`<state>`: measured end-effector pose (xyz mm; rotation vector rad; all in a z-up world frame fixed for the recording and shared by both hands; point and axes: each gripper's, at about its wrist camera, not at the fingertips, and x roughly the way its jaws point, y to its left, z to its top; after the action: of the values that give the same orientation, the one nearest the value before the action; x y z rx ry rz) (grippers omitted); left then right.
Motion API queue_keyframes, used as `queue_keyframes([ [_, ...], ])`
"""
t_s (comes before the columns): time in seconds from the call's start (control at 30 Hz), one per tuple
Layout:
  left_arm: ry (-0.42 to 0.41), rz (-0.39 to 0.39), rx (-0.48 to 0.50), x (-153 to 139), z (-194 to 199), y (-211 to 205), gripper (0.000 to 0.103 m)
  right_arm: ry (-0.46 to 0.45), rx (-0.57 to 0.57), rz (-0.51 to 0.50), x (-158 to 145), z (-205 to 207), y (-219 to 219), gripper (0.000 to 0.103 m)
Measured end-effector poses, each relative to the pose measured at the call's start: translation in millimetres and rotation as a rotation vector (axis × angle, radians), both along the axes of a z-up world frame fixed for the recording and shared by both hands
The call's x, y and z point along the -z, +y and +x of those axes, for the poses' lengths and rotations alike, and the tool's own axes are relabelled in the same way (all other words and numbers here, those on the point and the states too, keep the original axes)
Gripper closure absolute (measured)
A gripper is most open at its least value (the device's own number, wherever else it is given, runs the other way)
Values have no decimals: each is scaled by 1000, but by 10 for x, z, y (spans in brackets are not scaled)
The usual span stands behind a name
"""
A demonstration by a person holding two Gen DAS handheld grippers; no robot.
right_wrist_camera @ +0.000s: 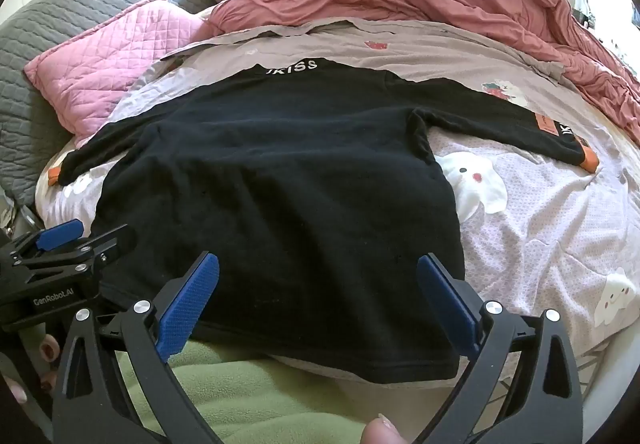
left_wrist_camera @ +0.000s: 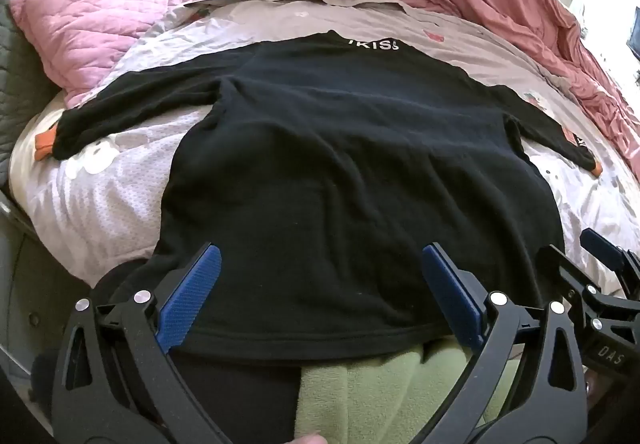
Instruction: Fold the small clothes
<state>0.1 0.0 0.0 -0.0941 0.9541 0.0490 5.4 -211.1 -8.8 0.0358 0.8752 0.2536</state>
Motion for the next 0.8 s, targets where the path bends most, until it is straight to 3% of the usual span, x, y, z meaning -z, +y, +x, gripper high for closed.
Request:
queue_keyframes([
  [0.8, 1, 2, -3, -1, -11, 32, 9, -3, 0, -12, -2, -9, -1, 4],
])
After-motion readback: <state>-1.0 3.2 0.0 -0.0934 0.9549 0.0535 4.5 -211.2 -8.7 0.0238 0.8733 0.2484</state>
